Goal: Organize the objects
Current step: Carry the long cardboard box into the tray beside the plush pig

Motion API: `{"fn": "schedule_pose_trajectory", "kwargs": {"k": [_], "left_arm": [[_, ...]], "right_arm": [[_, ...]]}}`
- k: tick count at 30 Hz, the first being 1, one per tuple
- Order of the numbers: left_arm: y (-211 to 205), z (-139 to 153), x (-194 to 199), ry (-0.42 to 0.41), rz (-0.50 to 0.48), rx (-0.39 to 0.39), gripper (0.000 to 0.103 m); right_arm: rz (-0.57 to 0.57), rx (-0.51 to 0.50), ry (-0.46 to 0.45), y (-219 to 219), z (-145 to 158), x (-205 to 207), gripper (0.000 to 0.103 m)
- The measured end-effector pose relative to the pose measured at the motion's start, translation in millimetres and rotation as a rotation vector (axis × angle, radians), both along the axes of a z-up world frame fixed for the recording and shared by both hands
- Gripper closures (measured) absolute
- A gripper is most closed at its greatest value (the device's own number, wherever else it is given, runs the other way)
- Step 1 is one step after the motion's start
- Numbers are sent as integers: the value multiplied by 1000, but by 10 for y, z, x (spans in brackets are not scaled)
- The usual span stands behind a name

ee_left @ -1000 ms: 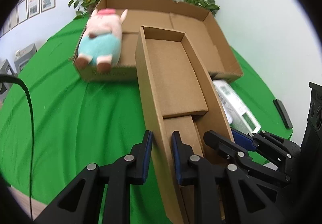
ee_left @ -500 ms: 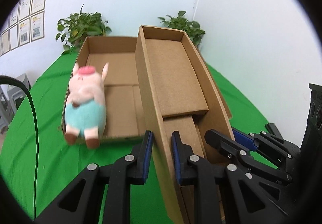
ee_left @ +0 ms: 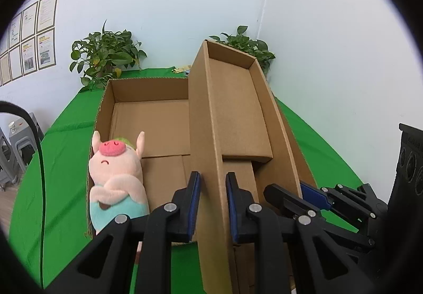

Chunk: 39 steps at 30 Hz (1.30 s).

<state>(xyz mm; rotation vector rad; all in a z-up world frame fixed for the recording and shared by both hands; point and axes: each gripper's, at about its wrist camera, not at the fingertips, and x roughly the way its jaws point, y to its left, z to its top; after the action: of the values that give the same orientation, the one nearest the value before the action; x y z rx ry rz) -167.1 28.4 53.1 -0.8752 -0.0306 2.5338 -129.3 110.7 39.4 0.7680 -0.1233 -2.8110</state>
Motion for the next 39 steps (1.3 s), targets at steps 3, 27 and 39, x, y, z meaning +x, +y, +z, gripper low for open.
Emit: {"fn": "schedule_pose_trajectory", "kwargs": {"k": [3, 27, 39], "left_arm": [[2, 1, -176, -11, 11, -1, 85], [-119, -929, -1101, -172, 125, -194, 88], [-324, -736, -983, -192, 100, -170, 81]], "right_arm": [[10, -3, -15, 24, 19, -274, 86], [65, -11, -267, -156, -1127, -2115, 89], [47, 12, -275, -424, -1297, -2169, 94]]}}
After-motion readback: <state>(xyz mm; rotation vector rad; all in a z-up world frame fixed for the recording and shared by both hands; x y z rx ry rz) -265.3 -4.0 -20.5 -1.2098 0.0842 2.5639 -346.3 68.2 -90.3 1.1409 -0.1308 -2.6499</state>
